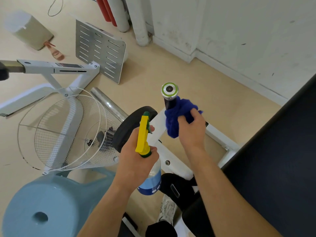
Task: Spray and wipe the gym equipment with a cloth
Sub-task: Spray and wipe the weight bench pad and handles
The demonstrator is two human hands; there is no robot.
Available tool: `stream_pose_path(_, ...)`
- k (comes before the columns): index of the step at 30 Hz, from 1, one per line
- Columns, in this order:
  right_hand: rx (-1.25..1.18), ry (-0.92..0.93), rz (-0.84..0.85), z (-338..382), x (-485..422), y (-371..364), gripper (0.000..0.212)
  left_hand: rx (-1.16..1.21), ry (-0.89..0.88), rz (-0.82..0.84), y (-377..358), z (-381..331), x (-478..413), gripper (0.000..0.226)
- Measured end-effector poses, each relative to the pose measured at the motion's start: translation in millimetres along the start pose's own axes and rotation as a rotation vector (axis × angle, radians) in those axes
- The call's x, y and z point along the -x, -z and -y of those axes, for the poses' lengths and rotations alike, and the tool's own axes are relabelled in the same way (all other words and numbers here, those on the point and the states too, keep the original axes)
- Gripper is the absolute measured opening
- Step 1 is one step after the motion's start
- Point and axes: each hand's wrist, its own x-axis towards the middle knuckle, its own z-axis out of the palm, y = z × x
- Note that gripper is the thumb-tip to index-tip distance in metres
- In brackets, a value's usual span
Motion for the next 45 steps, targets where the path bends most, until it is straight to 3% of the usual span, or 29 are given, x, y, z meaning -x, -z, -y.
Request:
stream_pose_path(4,-0.36,-0.002,0.25,27.0,-14.9,4.6,0.026,-0.01,-0.023,0.006,0.5,-5.1,-5.8,0.047)
stream_pose_path(7,-0.114,-0.027,0.375,34.4,-31.5,8.5,0.042,-0.014,0.001,-0.008,1.3,-4.7,-7.1,0.047)
stream_pose_path(12,0.361,0.004,0.562,60.4,-71.2,19.1,0.042,-0.017,0.041,-0.01,4.2,-10.3,-2.2,0.044)
stream_pose_path(17,0.043,0.002,0.566,90.6,-73.8,10.7,0.046,-0.02,0.058,0.009,5.5,-12.9,-7.3,0.046)
stream_pose_path(21,0.154,-0.077,0.623,68.0,-75.6,5.9,0.028,-0.069,0.055,-0.001,3.3,-8.6,-16.5,0.047)
stream_pose_path(23,0.201,-0.131,0.645,57.5,-79.2,7.0,0.031,-0.054,0.048,0.001,3.2,-7.0,-20.2,0.046)
stream_pose_path(25,0.191,-0.153,0.533,52.4,-74.7,4.1,0.035,-0.048,0.04,0.014,4.1,-6.4,-21.9,0.045)
stream_pose_path(28,0.025,-0.308,0.188,38.5,-44.7,-6.7,0.024,-0.036,0.039,0.009,6.1,-2.7,-24.4,0.046)
stream_pose_path(31,-0.475,-0.516,-0.017,34.3,2.3,-21.8,0.015,0.009,0.057,-0.015,8.9,0.2,-24.2,0.049)
stream_pose_path(33,-0.954,-0.679,-0.02,44.6,19.9,-33.9,0.027,0.024,0.064,-0.053,11.1,1.5,-23.6,0.051)
stream_pose_path(36,-1.222,-0.724,-0.02,70.6,20.5,-45.1,0.029,-0.001,0.058,-0.091,15.6,1.6,-20.4,0.057)
stream_pose_path(40,-1.422,-0.789,-0.022,80.9,25.4,-40.5,0.036,0.018,0.044,-0.092,24.8,-0.6,-12.9,0.055)
stream_pose_path(45,-1.356,-0.647,-0.044,76.0,38.9,-26.1,0.029,0.007,0.036,-0.06,30.7,7.2,-6.1,0.05)
